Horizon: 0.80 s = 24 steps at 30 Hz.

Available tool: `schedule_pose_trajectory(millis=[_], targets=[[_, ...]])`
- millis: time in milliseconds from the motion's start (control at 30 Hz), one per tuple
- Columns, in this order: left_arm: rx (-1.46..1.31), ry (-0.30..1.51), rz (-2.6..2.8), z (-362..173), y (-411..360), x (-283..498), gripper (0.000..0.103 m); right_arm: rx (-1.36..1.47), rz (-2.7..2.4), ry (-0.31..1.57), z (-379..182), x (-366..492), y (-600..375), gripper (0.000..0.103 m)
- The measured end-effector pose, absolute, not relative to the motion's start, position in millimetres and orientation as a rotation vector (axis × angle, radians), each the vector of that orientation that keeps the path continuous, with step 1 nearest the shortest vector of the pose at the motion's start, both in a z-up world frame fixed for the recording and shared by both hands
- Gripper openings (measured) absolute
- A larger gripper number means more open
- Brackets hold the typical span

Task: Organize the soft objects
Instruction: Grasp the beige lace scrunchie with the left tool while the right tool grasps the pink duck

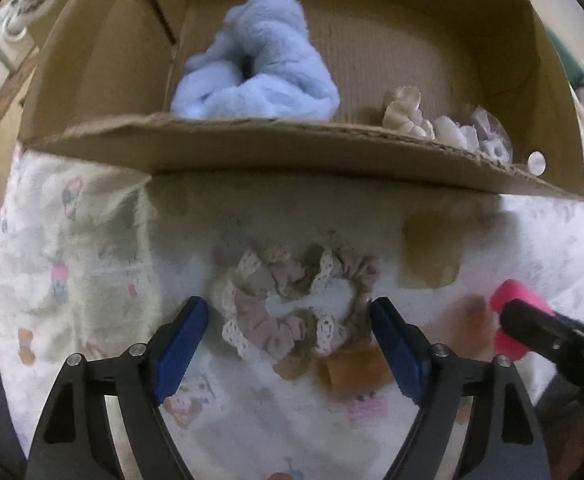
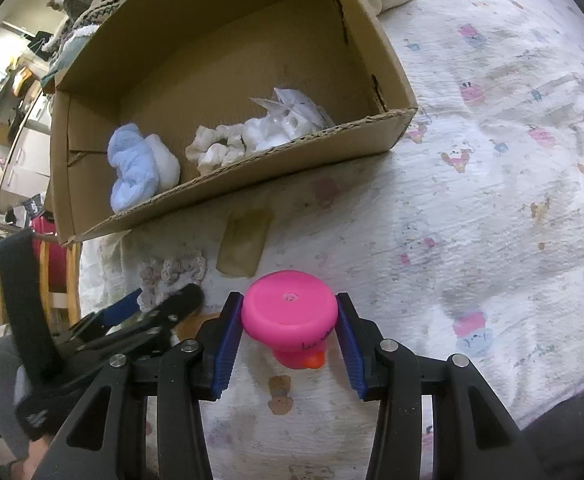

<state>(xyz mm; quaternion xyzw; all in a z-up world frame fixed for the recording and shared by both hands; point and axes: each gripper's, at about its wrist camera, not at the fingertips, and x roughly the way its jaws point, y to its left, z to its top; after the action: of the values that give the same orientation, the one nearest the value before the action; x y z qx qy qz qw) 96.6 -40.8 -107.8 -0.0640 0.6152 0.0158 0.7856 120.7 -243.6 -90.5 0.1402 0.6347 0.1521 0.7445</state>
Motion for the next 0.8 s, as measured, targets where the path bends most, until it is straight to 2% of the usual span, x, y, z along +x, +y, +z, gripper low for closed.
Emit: schedule_pose_trajectory(millis=[133,200,267,300,367,433,567,800], targets=[[-0.117,1.312,0.027,-109.6,-45.3,103.3,0.080,0.305,0.339,1.387,-88.9,120.8,-248.2,0.048],[-0.113,1.319,0.034,-110.6,-46.0,107.2,0.071,0.295,0.337,1.385,-88.3,121.2,-249.0,0.048],[-0.100,1.313,0.039,-111.6,-49.1,109.6,0.054,0.295,0.334,1.385,-88.3,120.4,-247.5,0.048],[-0.097,1.311,0.036,-111.4,-49.8,110.0,0.050,0.295,0.332,1.384,-88.4,120.2,-247.2,0.048],[-0.093,1.304,0.039,-110.4,-48.2,110.0,0.030,0.296,0.329,1.382,-87.7,120.5,-246.3,0.048],[-0.105,1.303,0.042,-110.8,-43.0,107.3,0.021,0.298,0.331,1.379,-87.0,120.3,-245.3,0.048],[-0.149,1.303,0.053,-107.5,-29.8,101.8,0.015,0.293,0.329,1.379,-86.4,120.3,-245.2,0.048],[-0.130,1.312,0.099,-103.2,-16.1,88.9,0.014,0.297,0.327,1.371,-85.4,118.4,-246.3,0.048]])
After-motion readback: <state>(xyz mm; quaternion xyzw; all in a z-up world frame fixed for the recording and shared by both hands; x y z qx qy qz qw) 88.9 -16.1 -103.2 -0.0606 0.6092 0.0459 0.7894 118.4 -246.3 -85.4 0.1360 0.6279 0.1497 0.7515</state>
